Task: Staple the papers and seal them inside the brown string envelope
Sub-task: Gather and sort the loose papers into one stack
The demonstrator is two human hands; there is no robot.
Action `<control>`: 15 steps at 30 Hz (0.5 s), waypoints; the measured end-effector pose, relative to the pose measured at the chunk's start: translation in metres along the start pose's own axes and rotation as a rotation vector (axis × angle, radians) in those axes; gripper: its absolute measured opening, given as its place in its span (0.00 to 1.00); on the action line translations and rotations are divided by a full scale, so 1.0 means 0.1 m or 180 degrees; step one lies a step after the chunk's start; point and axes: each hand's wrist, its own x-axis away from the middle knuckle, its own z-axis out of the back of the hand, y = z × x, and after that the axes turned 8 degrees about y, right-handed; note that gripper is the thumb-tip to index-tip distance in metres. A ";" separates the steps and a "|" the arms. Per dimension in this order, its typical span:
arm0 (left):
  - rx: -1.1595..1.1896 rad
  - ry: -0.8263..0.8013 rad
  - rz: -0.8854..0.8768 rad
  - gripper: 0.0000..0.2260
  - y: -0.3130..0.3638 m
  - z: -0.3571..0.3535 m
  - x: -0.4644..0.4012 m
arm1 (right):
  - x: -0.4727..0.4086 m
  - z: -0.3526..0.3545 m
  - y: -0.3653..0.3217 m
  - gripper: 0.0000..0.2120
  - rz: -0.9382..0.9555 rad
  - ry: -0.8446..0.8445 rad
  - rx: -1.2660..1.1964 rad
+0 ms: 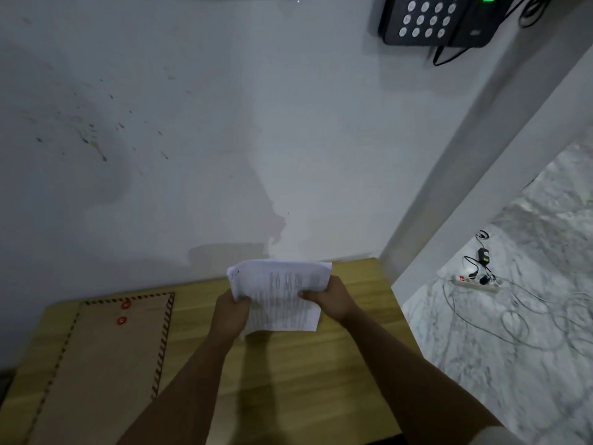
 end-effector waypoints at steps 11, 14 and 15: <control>-0.0539 0.0331 -0.1795 0.19 0.48 -0.08 0.11 | 0.13 0.43 -0.27 0.19 -0.1046 -0.0022 -0.1569; -0.0931 0.0287 -0.1987 0.25 0.48 -0.13 0.09 | 0.22 0.63 -0.15 0.15 -0.1157 0.0272 -0.1522; -0.1083 0.0222 -0.2065 0.27 0.48 -0.14 0.10 | 0.25 0.70 -0.10 0.12 -0.1218 0.0415 -0.1552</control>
